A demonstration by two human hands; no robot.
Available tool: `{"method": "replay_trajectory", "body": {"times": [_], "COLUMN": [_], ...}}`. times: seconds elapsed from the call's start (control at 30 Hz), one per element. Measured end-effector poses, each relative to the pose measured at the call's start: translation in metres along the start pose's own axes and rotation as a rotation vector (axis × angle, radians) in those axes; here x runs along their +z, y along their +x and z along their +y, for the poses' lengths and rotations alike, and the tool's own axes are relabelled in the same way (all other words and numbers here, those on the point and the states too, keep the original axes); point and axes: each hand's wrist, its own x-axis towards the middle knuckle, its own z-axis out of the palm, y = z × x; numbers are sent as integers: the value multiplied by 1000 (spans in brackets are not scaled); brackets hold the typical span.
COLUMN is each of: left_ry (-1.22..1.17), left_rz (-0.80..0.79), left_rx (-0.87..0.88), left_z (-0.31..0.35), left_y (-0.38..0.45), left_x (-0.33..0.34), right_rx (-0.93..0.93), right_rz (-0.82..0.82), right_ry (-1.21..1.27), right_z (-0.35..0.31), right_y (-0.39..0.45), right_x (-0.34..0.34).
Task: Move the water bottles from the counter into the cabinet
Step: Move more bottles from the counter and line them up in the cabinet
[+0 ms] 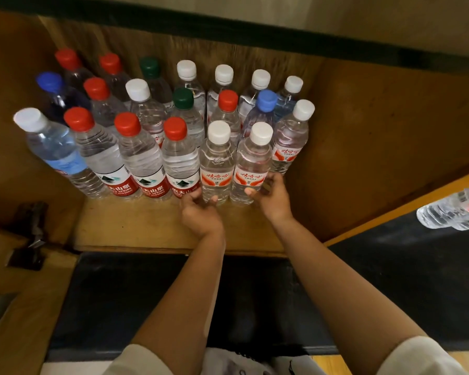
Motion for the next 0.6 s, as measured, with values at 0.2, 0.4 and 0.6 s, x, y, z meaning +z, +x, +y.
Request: {"method": "replay_trajectory", "body": {"times": [0.2,0.4,0.6], "left_ry": [23,43,33], "left_rz": [-72,-43,-45], "left_rx": [-25,-68,-68], "left_z": [2,4,4], "left_y": [-4,-2,-2], "left_x": [-1,-2,-2], "right_rx": [-4,-13,-23], "right_rz": [46,41,43], "right_ry": [-22,-3,-25], "right_z": [0,-2,0], "right_y": [3,2,4], "right_x": [6,5,5]}}
